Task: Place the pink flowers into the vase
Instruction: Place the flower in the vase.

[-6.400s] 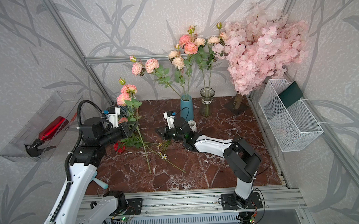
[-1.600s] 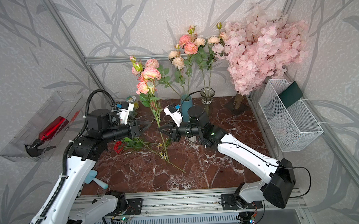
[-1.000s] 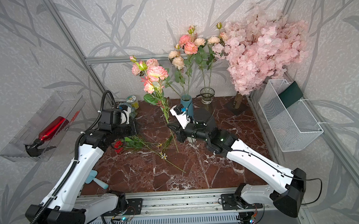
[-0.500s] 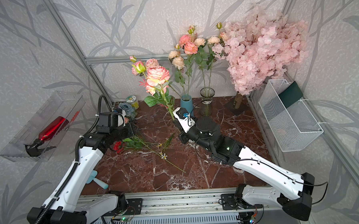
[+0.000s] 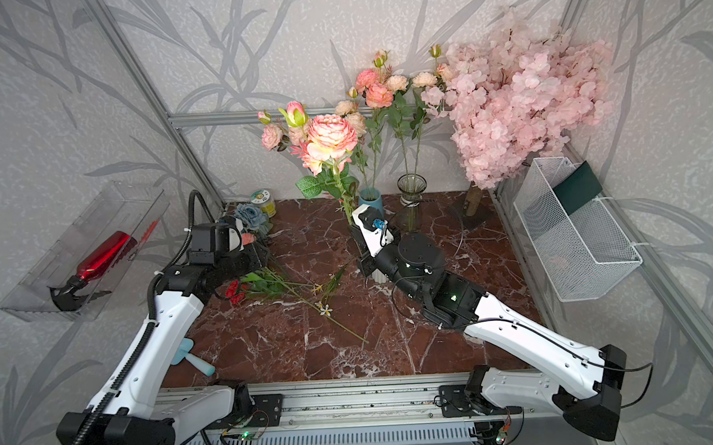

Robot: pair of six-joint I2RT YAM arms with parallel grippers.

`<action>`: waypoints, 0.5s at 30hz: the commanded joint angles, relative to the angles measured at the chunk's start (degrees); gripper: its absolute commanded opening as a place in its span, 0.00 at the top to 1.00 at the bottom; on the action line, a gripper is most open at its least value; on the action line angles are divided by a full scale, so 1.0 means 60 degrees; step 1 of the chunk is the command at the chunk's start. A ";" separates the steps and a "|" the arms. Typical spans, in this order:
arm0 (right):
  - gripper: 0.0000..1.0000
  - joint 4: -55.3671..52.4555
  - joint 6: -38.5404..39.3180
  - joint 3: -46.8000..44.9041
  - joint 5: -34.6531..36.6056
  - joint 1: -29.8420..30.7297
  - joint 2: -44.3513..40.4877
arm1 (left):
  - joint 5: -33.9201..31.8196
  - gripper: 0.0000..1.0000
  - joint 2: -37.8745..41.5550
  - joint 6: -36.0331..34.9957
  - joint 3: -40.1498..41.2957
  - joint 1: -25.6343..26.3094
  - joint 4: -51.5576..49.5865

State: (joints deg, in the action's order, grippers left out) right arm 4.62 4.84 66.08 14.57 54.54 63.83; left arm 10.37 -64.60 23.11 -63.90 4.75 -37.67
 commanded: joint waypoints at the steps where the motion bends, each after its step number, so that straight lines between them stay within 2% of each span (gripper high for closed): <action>1: 1.00 0.1269 0.0214 -0.0118 0.0340 0.0021 -0.0326 | 0.0009 0.55 0.0072 0.0029 0.0088 -0.0031 0.0093; 8: 1.00 0.1797 0.0617 -0.0320 0.0997 0.0021 -0.0444 | 0.0061 0.55 0.0091 0.0030 0.0088 -0.0030 0.0097; 15: 1.00 0.1727 0.1720 -0.0340 0.3110 -0.0051 -0.0385 | 0.0006 0.55 0.0364 0.0073 0.0205 -0.0044 0.0250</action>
State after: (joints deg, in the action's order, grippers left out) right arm 11.73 11.60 64.40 25.74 54.46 62.39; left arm 10.59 -64.25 23.18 -63.40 4.75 -37.21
